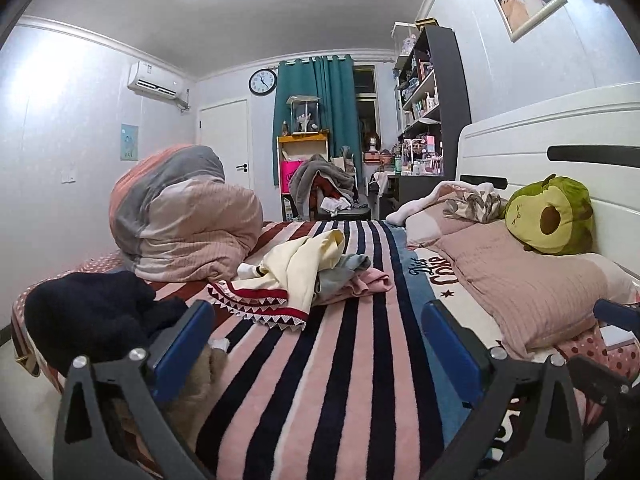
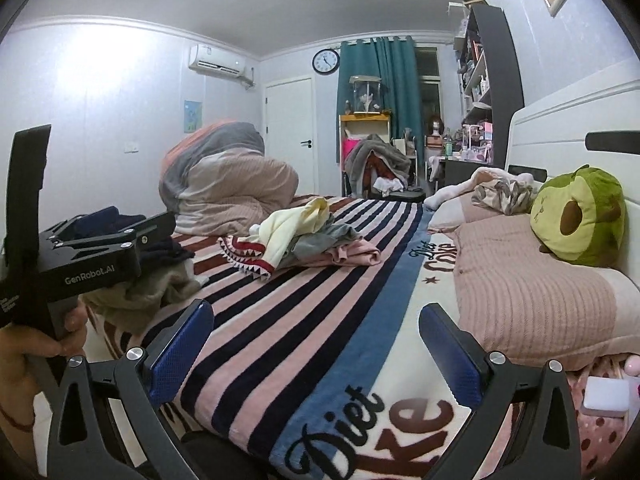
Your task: Fold small clothes
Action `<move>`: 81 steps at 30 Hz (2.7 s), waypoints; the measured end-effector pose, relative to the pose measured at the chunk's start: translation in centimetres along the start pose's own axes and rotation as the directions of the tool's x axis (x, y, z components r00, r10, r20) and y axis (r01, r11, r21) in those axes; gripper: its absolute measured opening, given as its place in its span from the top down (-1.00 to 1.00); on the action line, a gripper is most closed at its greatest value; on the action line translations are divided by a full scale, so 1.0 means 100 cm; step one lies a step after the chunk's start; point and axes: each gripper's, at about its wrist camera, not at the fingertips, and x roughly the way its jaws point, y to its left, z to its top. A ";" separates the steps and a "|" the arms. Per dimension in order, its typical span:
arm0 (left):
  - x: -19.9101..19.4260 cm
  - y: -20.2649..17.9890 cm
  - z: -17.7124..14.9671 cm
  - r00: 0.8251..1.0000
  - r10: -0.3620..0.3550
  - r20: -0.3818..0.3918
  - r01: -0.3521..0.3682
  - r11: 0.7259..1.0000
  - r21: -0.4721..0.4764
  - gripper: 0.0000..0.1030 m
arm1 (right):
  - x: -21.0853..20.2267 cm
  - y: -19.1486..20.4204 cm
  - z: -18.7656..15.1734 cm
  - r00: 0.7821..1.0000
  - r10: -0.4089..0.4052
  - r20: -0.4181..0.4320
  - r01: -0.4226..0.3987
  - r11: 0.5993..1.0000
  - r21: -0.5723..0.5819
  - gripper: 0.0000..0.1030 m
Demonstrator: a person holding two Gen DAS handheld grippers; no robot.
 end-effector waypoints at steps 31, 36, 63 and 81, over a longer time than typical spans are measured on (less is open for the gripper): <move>0.002 0.003 -0.005 1.000 -0.015 -0.010 0.015 1.000 -0.005 -0.99 | -0.006 -0.005 0.004 1.000 -0.011 0.012 0.011 1.000 0.004 -0.99; 0.002 0.004 -0.005 1.000 -0.015 -0.009 0.015 1.000 -0.004 -0.99 | -0.006 -0.004 0.003 1.000 -0.010 0.012 0.010 1.000 0.002 -0.99; 0.001 0.003 -0.005 1.000 -0.014 -0.009 0.014 1.000 -0.002 -0.99 | -0.010 -0.010 0.006 1.000 -0.011 0.014 0.011 1.000 0.005 -0.99; 0.001 0.003 -0.006 1.000 -0.015 -0.012 0.015 1.000 -0.003 -0.99 | -0.009 -0.010 0.005 1.000 -0.010 0.014 0.010 1.000 0.007 -0.99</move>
